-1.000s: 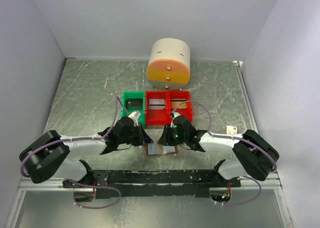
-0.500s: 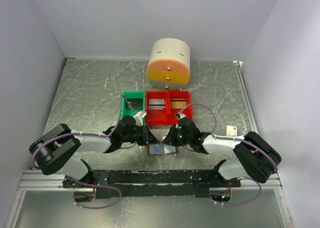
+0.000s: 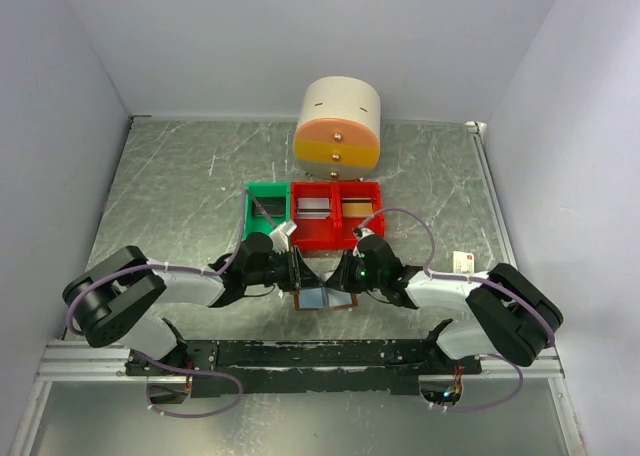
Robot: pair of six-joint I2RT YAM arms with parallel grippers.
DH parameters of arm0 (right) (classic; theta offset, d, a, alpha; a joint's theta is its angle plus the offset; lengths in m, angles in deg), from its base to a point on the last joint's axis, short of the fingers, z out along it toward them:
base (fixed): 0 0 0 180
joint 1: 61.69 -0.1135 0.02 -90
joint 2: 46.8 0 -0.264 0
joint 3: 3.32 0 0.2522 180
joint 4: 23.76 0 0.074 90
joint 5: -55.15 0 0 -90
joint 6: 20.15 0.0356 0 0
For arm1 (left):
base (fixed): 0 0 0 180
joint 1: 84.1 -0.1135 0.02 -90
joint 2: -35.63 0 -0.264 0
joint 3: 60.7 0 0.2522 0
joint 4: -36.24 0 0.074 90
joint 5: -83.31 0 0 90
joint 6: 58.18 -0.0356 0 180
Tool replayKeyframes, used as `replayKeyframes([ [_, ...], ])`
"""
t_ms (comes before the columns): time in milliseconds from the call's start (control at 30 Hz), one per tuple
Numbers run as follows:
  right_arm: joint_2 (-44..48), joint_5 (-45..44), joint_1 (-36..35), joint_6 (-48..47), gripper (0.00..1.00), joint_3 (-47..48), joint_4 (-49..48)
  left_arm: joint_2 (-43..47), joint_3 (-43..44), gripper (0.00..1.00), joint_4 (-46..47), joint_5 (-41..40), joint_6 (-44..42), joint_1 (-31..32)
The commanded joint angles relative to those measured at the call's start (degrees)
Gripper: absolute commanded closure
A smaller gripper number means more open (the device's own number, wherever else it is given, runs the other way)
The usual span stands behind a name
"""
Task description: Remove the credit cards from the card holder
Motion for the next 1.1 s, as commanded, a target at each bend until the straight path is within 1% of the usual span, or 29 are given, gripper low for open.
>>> replayKeyframes([
  [0,0.3,-0.7,0.5,-0.3,0.86,-1.2,1.6,-1.0,-0.3,0.83,3.5,-0.6,0.4,0.6],
  [67,0.3,-0.6,0.6,-0.4,0.86,-1.2,1.6,-1.1,-0.7,0.86,4.7,-0.7,0.6,0.8],
  [133,0.1,-0.4,0.6,-0.5,0.86,-1.3,1.4,-1.3,-1.4,0.92,6.8,-0.7,1.0,1.0],
  [267,-0.2,-0.1,0.7,-0.5,0.86,-1.1,1.3,-2.5,-2.1,0.93,8.8,-0.8,1.8,1.2],
  [367,0.5,-0.1,0.8,-0.5,0.85,-1.0,1.4,-2.8,-2.4,0.93,7.7,-1.9,2.0,1.3],
  [500,3.4,-0.4,0.9,-1.0,0.83,-0.5,2.4,-1.5,-2.3,0.93,1.2,-4.9,0.3,1.4],
  [667,7.5,-0.9,0.9,-2.1,0.74,0.9,5.6,0.3,-0.9,0.93,-7.5,-8.7,-2.9,1.5],
  [767,9.9,-3.2,0.9,-2.7,0.69,2.4,10.2,0.5,0.7,0.93,-12.6,-10.9,-4.8,1.8],
  [867,12.1,-4.4,1.0,-3.3,0.67,3.2,13.0,1.0,1.0,0.93,-14.0,-11.7,-5.5,2.0],
  [967,13.3,-0.2,0.9,-3.6,0.64,3.0,10.9,0.8,1.4,0.93,-14.0,-11.5,-5.8,2.3],
  [1067,12.3,5.3,0.7,-3.8,0.6,3.0,7.6,0.1,2.1,0.93,-14.0,-11.4,-5.8,2.5],
])
